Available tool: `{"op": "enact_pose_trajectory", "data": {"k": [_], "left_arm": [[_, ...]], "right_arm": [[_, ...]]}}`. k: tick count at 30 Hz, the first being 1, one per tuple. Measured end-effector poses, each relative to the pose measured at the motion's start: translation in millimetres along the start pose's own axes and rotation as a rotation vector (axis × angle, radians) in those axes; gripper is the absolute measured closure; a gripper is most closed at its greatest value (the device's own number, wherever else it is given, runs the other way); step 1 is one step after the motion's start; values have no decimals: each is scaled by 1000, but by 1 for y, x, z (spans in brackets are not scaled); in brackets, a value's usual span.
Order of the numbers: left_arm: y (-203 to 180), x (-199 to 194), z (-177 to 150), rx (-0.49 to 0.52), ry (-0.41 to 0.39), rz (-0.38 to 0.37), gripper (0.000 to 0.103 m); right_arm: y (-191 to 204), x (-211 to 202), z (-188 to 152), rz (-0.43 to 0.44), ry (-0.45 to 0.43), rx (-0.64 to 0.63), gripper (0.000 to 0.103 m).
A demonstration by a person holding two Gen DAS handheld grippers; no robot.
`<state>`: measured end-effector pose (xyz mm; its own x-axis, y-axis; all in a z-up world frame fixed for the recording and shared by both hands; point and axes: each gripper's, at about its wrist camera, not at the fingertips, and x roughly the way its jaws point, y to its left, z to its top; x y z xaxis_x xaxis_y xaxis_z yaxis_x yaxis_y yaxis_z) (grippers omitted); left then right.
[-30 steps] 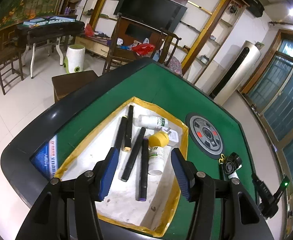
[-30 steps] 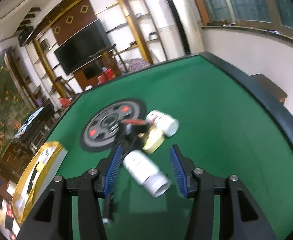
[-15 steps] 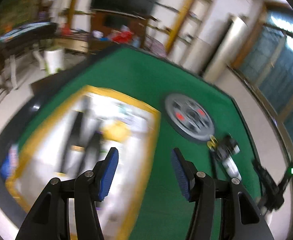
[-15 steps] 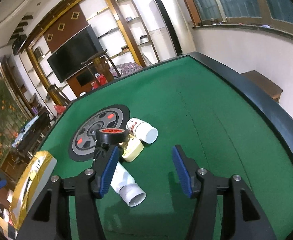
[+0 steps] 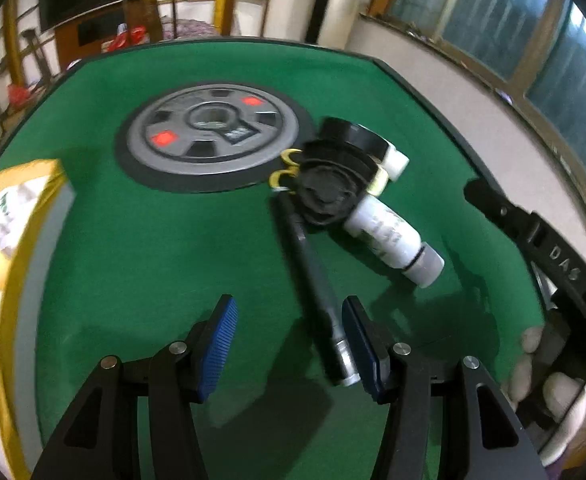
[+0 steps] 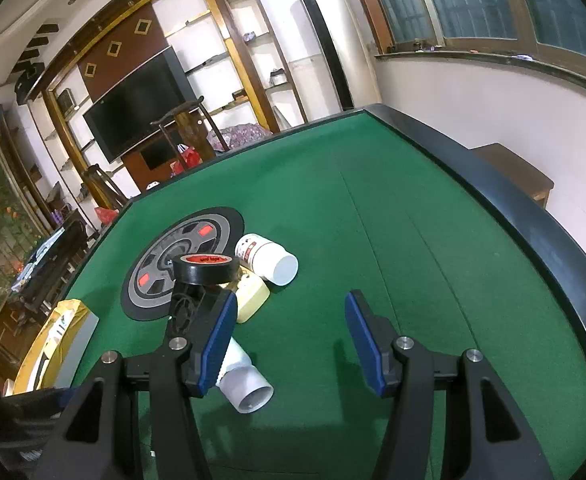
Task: Organize rigid objects
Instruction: 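Move the left gripper to the pile and grasp another black marker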
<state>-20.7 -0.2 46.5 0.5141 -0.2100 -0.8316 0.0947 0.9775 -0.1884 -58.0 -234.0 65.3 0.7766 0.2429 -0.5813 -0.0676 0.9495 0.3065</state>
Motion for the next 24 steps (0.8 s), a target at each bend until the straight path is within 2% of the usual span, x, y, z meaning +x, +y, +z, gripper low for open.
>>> {"op": "enact_pose_trajectory", "data": {"k": [7,12,17,19,20,21,24], "left_arm": [[-22,24,0,63,28,38,46],[-21,27,-1,76,9,46,43],[-28,32,-3,148,-26,107,43],[-25,30,-3,151,-31,100,54],[-23,28,-2,150,-29,99,72],[-21,27,-2,142,-21,95,82],[-11,23,-2,119,-9,64,85]], "right_arm": [[-1,0,0,-1,0,3,48],[-1,0,0,0,2,0,48],[-1,0,-2,-5,9,0,48],[0,2,-2,-8,12,0,48],[-1,3,-3,-10,16,1,48],[-1,4,-3,-11,20,3,48],[-3,6,-3,-17,30,12,48]]}}
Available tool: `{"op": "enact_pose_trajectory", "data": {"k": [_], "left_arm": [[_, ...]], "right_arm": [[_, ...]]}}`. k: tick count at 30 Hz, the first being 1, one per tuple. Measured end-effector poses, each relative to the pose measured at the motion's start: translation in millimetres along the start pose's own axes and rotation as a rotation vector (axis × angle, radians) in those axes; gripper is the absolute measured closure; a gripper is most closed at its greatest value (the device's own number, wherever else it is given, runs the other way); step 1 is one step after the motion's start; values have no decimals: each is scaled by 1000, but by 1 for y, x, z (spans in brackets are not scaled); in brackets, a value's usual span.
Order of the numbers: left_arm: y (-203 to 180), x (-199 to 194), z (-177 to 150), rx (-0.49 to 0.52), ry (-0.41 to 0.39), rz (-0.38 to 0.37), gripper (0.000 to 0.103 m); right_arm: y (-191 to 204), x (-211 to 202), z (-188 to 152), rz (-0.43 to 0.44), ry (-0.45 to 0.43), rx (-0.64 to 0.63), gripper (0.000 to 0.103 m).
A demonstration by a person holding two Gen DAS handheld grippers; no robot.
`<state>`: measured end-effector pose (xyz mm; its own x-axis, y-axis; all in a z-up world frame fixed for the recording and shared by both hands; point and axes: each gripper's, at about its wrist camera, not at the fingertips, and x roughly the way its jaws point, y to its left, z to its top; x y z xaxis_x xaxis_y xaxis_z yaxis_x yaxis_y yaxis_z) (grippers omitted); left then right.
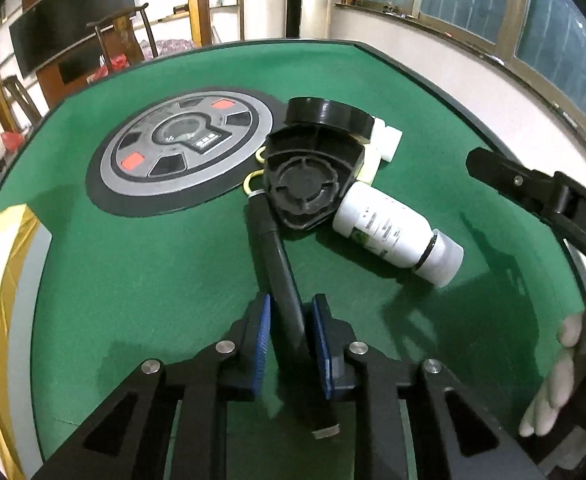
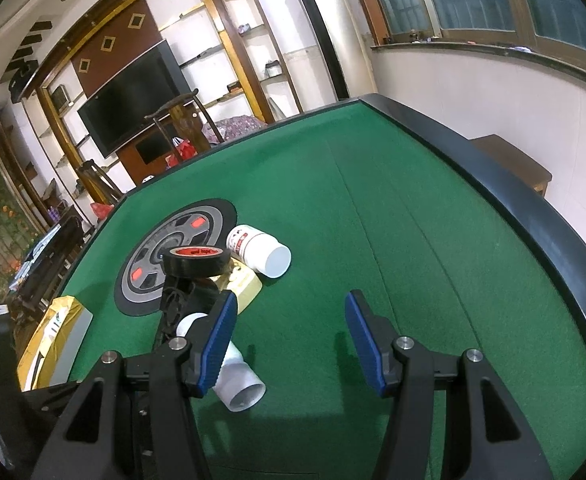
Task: Organize rigid objects
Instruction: 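Move the left gripper to the pile and grasp another black marker, then carry the marker to the tray while the right gripper grasps another white bottle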
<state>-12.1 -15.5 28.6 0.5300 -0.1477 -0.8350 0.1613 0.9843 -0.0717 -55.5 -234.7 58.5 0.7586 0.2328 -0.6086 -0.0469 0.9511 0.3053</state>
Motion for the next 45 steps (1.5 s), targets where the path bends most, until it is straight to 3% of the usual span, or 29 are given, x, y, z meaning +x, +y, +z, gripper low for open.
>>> {"op": "enact_pose_trajectory", "data": {"k": [12,22,29,39,45], "left_arm": [[28,-23,-31,-66,15,-36,88],[16,-11,-20,-5,-37,20,88],[30,-22,-30,-71,-30,-92,88],[52,-80,-58,-118,-134,-175,88],[70,-104,-72,-129,-170,-169,88]], "right_arm": [[-8,3,0,-13,21,30,48],[-8,4,0,-52,5,17,48],[-6,-2,2,-131,-50,-24,48],[-10,0,-1,-208,-46,-21,48],[-20,-4,-4,-135,-25,61,48]]}}
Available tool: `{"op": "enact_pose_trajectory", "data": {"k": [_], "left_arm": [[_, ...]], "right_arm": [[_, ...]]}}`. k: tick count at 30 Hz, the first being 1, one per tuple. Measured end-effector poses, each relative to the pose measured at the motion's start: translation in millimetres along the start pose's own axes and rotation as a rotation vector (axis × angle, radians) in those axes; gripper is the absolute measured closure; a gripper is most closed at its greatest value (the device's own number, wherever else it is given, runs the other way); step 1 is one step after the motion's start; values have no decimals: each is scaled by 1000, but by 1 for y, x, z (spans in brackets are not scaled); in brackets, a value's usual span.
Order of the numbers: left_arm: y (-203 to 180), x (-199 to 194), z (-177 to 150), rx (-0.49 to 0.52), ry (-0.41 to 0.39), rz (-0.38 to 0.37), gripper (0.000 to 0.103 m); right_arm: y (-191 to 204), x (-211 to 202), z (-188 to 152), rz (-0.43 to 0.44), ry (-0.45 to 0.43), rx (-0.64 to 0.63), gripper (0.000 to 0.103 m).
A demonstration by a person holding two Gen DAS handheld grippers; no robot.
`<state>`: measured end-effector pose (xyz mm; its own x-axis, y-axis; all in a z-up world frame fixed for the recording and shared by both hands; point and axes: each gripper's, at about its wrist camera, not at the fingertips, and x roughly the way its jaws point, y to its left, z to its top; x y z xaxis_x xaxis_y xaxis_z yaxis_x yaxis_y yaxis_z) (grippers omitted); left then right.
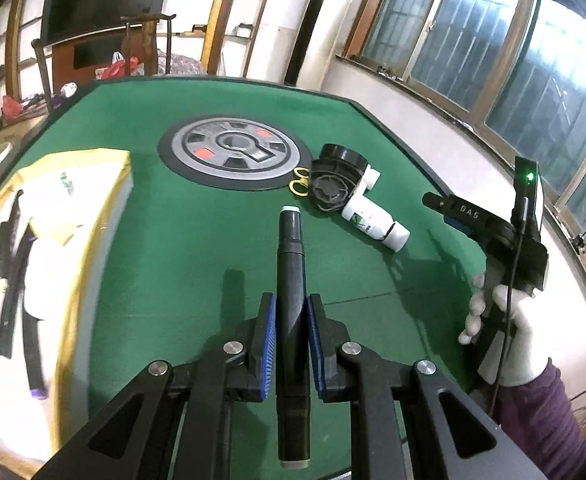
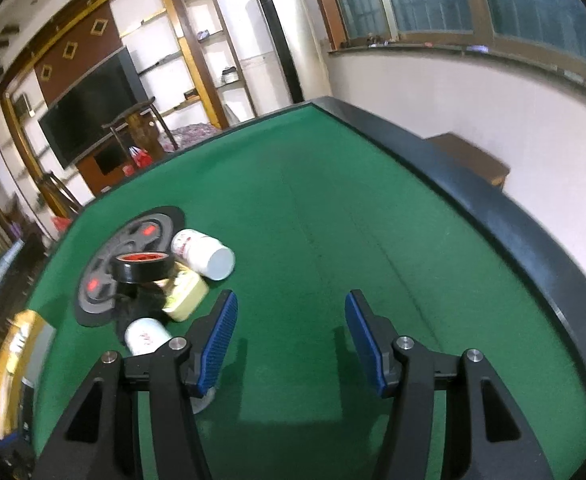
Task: Organize rigid objects
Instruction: 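Carry the marker to the tray while the right gripper grasps another white bottle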
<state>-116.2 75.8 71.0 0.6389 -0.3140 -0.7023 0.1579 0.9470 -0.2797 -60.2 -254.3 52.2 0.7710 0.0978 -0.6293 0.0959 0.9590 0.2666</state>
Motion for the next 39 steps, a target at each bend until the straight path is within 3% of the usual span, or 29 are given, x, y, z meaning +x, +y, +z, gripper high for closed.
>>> {"op": "enact_pose_trajectory", "data": {"k": [6,10,13,18,23,32,39], "left_arm": [[7,-4,-5,7,-7,3,88],[9,-3,-6,8,-4,1,88],[11,-5,-8,6,-4,4,88],[15,-4,-9,-4,1,3,88],[15,0,-10,-9,8,-5,88],[22,-11,-12,-17,-9,-21,88],[56,-52,-21,-74,-67,-20,88]], "right_arm": [[26,-2,-9,120,71,-56,48],[70,7,-15,161,140,-222,48],[101,13,-22,156,169,-371,48],[125,31,-35,54,196,-544,48],[120,37,-38,33,194,-551,56],[103,15,-37,108,210,-459,59],[103,-14,-37,196,215,-388,63]]}}
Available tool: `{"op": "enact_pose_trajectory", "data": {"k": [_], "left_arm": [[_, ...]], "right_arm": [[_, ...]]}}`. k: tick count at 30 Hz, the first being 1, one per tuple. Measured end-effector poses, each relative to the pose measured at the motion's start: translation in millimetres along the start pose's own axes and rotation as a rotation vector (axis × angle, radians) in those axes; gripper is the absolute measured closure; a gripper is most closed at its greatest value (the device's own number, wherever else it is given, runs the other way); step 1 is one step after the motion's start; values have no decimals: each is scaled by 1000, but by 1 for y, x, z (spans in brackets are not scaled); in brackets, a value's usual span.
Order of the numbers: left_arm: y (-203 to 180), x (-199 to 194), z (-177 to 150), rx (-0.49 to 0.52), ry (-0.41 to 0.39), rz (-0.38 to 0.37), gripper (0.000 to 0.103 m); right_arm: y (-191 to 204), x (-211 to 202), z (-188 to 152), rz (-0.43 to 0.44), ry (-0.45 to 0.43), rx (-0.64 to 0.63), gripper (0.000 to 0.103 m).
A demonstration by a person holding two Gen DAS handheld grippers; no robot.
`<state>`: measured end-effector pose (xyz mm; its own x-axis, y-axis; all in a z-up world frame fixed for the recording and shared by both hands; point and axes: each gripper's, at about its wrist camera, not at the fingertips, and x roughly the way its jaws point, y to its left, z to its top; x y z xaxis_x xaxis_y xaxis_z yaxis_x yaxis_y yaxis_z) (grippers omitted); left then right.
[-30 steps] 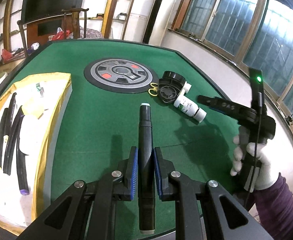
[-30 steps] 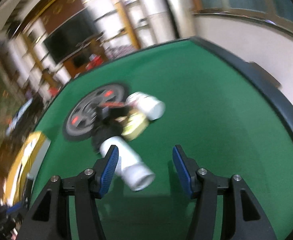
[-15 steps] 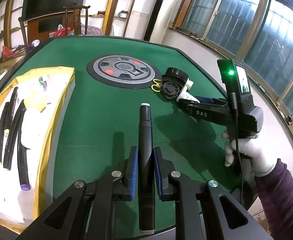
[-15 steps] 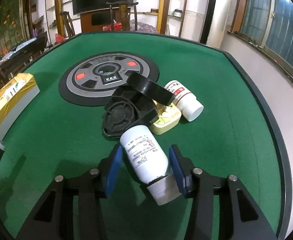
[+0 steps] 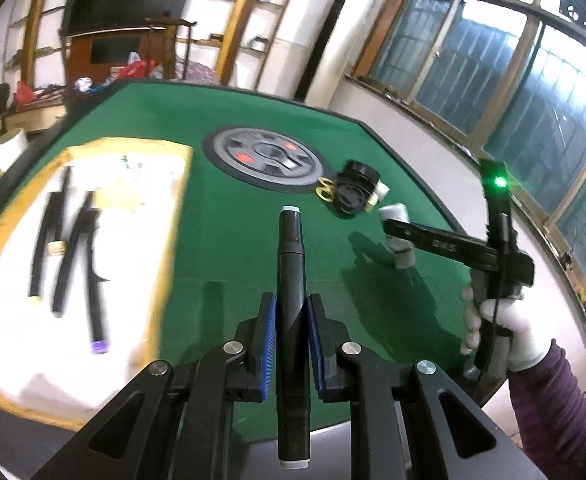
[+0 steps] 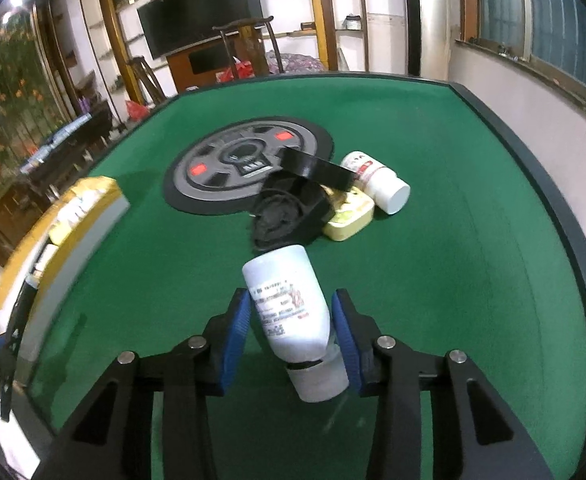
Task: Organize rigid objects
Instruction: 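Carry the marker to the tray while the right gripper grasps another white bottle, then open both grippers to drop the marker and white bottle into the tray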
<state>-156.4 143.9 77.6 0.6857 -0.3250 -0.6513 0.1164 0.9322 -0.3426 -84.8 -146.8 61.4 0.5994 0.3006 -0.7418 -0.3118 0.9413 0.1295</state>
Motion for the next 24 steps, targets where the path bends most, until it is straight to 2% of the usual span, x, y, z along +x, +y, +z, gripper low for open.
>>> {"op": "enact_pose_trajectory", "data": {"k": [5,11,19,24], "left_arm": [[47,-35,-3,-72,-52,79,88],[104,-58,-9,-181,-82,196,88],[152,-45,-9,-245,-58,308,88],[169,-29,-2,-255,-34,335,88]], "right_arm": [[21,-17,5,79,-31,7,66],[59,-28,13,206,-38,-3,66],[131,-29,19,389,13,-56,66],[169,-18,14,465,62,-78,66]]}}
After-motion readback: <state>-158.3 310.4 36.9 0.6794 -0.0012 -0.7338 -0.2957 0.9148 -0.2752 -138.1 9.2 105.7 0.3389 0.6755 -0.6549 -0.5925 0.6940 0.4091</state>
